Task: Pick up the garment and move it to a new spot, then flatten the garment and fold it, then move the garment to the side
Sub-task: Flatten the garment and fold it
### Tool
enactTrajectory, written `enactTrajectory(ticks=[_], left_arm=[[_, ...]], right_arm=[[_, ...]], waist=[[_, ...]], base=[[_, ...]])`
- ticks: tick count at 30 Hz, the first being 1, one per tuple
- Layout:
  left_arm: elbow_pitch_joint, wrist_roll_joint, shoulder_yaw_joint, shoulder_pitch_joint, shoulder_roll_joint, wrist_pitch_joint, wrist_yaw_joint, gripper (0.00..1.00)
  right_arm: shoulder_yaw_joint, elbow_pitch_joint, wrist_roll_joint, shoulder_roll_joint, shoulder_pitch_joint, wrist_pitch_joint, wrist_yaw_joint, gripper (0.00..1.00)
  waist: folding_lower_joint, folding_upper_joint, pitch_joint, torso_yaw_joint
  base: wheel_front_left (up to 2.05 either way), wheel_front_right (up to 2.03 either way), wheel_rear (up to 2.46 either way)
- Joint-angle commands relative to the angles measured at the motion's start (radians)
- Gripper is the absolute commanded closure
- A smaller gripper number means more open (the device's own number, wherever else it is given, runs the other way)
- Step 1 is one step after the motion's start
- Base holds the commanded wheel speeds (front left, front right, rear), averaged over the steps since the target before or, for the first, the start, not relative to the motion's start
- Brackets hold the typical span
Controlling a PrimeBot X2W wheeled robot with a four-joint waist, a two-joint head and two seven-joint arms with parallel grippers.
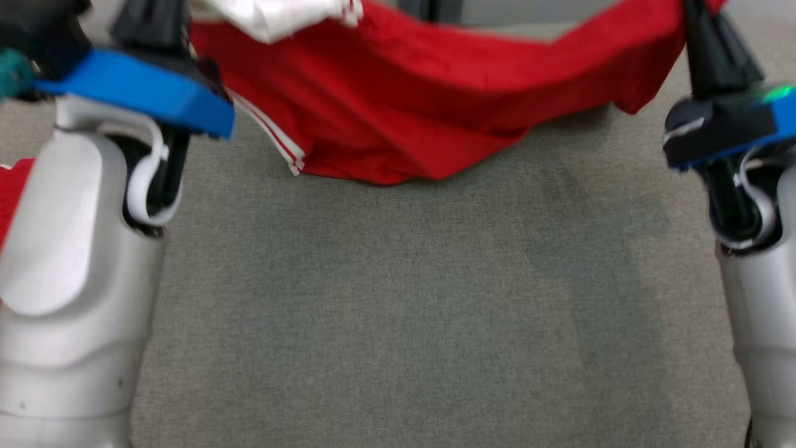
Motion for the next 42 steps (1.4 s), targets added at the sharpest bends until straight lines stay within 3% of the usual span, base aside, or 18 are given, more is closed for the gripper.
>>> enactTrajectory(ticks=[1, 6, 12, 22, 26, 32, 36, 42], left_arm=[[0.028, 0.010, -0.007, -0.129, 0.024, 0.008, -0.006, 1.00], [0.141, -0.001, -0.032, -0.435, 0.048, 0.011, -0.007, 1.00], [0.303, -0.014, -0.055, -0.738, 0.036, -0.029, -0.005, 1.00], [0.532, -0.030, -0.116, -1.024, -0.003, -0.111, -0.005, 1.00], [0.585, -0.056, -0.172, -1.040, -0.015, -0.147, -0.005, 1.00], [0.635, -0.111, -0.239, -0.941, -0.015, -0.192, -0.005, 1.00], [0.623, -0.146, -0.266, -0.825, -0.014, -0.214, -0.005, 1.00], [0.519, -0.162, -0.228, -0.570, 0.020, -0.223, -0.005, 1.00]], right_arm=[[-0.003, 0.051, 0.004, 0.000, -0.134, 0.007, 0.002, 1.00], [-0.025, 0.203, 0.017, 0.008, -0.436, 0.003, 0.002, 1.00], [-0.049, 0.391, 0.024, -0.002, -0.746, -0.018, 0.002, 1.00], [-0.024, 0.624, 0.021, -0.033, -1.035, -0.106, 0.002, 1.00], [0.025, 0.676, 0.048, -0.040, -1.039, -0.134, 0.002, 1.00], [0.100, 0.726, 0.108, -0.052, -0.939, -0.173, 0.002, 1.00], [0.158, 0.696, 0.165, -0.055, -0.822, -0.208, 0.002, 1.00], [0.247, 0.593, 0.237, -0.058, -0.563, -0.238, 0.002, 1.00]], waist=[[-0.0001, 0.0000, 0.064, 0.008], [-0.0001, 0.0000, 0.159, -0.007], [-0.0001, 0.0000, 0.213, -0.009], [-0.0001, 0.0000, 0.241, -0.004], [-0.0001, 0.0000, 0.261, 0.001], [-0.0001, 0.0000, 0.293, 0.013], [-0.0001, 0.0000, 0.288, 0.019], [-0.0001, 0.0000, 0.234, 0.014]], base=[[0.00, 0.00, 0.00], [0.00, 0.00, 0.00], [0.00, 0.00, 0.00], [0.00, 0.00, 0.00], [0.00, 0.00, 0.00], [0.00, 0.00, 0.00], [0.00, 0.00, 0.00], [0.00, 0.00, 0.00]])
